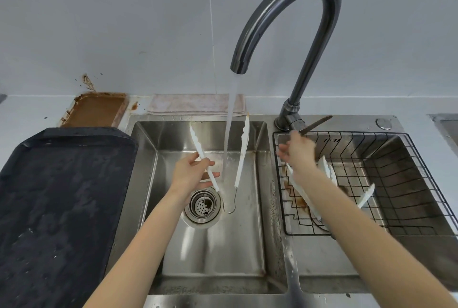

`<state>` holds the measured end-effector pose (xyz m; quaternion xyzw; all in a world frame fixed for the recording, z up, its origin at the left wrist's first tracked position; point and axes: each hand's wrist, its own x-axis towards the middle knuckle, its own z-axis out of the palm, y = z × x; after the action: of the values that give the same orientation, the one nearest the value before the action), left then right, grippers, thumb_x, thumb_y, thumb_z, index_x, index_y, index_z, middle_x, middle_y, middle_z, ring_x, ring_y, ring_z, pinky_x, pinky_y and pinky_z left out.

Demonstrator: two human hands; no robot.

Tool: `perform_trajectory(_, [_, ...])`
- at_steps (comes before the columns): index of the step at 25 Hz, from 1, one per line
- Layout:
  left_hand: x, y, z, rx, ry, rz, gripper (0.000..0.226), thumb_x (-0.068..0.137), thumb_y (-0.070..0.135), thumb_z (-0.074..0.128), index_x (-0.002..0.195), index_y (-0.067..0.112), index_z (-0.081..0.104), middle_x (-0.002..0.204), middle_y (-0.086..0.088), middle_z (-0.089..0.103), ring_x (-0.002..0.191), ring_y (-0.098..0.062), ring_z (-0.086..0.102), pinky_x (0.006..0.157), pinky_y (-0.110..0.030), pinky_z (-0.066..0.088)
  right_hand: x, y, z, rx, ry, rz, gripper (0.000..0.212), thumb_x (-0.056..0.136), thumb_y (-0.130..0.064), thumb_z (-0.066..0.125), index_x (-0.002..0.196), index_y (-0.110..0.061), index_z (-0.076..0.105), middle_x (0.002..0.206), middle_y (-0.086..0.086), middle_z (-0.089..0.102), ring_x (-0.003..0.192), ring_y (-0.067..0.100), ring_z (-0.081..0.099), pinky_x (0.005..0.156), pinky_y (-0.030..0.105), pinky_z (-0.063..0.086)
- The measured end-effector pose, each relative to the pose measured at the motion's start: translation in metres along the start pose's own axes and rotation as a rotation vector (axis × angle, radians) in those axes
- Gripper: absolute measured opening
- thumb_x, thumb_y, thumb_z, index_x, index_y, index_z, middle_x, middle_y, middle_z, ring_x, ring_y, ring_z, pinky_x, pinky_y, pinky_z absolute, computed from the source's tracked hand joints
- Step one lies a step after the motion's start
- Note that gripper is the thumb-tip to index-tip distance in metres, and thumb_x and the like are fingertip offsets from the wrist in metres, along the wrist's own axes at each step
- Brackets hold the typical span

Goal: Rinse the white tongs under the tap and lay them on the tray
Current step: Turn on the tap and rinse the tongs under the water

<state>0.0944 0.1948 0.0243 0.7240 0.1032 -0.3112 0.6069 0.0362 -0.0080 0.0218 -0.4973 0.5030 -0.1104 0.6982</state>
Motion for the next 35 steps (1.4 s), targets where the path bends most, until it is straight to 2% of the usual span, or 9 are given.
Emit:
perform_trajectory(3, [0.0,-0.009,-0.005,0.018,-0.004,-0.04,0.038,0.09,0.004,0.048,0.128,0.002,0.051,0.093,-0.001,0.064,0.064,-0.015,0.069,0.054,-0.026,0.059,-0.019,0.021,0.036,0.06,-0.323,0.195,0.032,0.099,-0.031,0.037,0.118,-0.008,0.046,0.1,0.01,0.059,0.099,0.023,0.059,0.085,0.032,0.048])
perform_trajectory(6, [0.001,-0.022,-0.011,0.018,0.001,-0.081,0.021,0.091,0.004,0.046,0.108,0.004,0.06,0.09,-0.003,0.064,0.069,-0.019,0.067,0.059,-0.03,0.059,-0.02,0.024,0.063,0.108,-0.466,0.212,0.028,0.098,-0.033,0.04,0.099,-0.009,0.055,0.083,0.006,0.056,0.076,0.017,0.057,0.079,0.031,0.049])
perform_trajectory(10, [0.004,-0.038,-0.016,0.015,-0.009,-0.13,0.02,0.092,0.006,0.043,0.082,0.009,0.06,0.078,-0.007,0.064,0.069,-0.02,0.066,0.053,-0.027,0.059,-0.011,0.029,0.081,0.037,-0.489,0.145,0.02,0.094,-0.031,0.049,0.101,-0.013,0.054,0.074,0.002,0.053,0.057,0.01,0.053,0.057,0.023,0.046])
perform_trajectory(13, [0.009,-0.044,-0.015,0.011,-0.02,-0.175,0.02,0.092,0.006,0.042,0.085,0.007,0.06,0.075,-0.007,0.066,0.067,-0.017,0.068,0.055,-0.027,0.059,-0.006,0.029,0.085,-0.034,-0.522,0.092,0.014,0.094,-0.021,0.051,0.105,-0.014,0.053,0.072,0.001,0.051,0.06,0.012,0.049,0.057,0.024,0.043])
perform_trajectory(18, [0.011,-0.052,-0.011,0.017,-0.052,-0.219,0.018,0.092,0.006,0.041,0.099,0.004,0.058,0.078,-0.007,0.066,0.072,-0.017,0.069,0.071,-0.034,0.058,-0.003,0.038,0.088,-0.238,-0.435,-0.006,0.043,0.093,-0.022,0.052,0.133,-0.01,0.045,0.074,-0.004,0.052,0.058,0.008,0.047,0.055,0.021,0.04])
perform_trajectory(23, [0.005,-0.055,-0.011,-0.04,-0.089,-0.251,0.016,0.092,0.008,0.042,0.082,0.009,0.054,0.082,-0.008,0.066,0.073,-0.017,0.072,0.073,-0.032,0.059,-0.008,0.04,0.094,-0.435,-0.418,-0.163,0.044,0.096,-0.034,0.043,0.134,-0.012,0.047,0.072,-0.007,0.048,0.063,0.005,0.045,0.061,0.018,0.039])
perform_trajectory(26, [0.006,-0.052,-0.012,-0.114,-0.098,-0.22,0.012,0.094,0.017,0.046,0.086,0.014,0.053,0.091,-0.009,0.065,0.073,-0.017,0.072,0.07,-0.028,0.06,-0.013,0.033,0.099,-0.49,-0.443,-0.253,0.048,0.097,-0.038,0.037,0.14,-0.015,0.04,0.077,-0.003,0.052,0.064,0.006,0.046,0.061,0.02,0.041])
perform_trajectory(30, [0.005,-0.04,-0.014,-0.156,-0.111,-0.034,0.006,0.093,0.02,0.052,0.091,0.015,0.052,0.086,-0.008,0.065,0.068,-0.014,0.073,0.064,-0.02,0.059,-0.008,0.026,0.104,-0.415,-0.371,-0.25,0.04,0.1,-0.03,0.032,0.132,-0.009,0.044,0.094,0.004,0.058,0.062,0.008,0.052,0.056,0.021,0.044])
perform_trajectory(35, [0.003,-0.03,-0.016,-0.149,-0.042,0.166,0.004,0.089,0.018,0.058,0.088,0.02,0.056,0.058,0.007,0.068,0.066,-0.015,0.07,0.069,-0.026,0.059,-0.01,0.03,0.108,-0.073,-0.418,-0.153,0.021,0.099,-0.034,0.034,0.102,-0.021,0.051,0.106,-0.004,0.059,0.072,0.014,0.063,0.072,0.032,0.053])
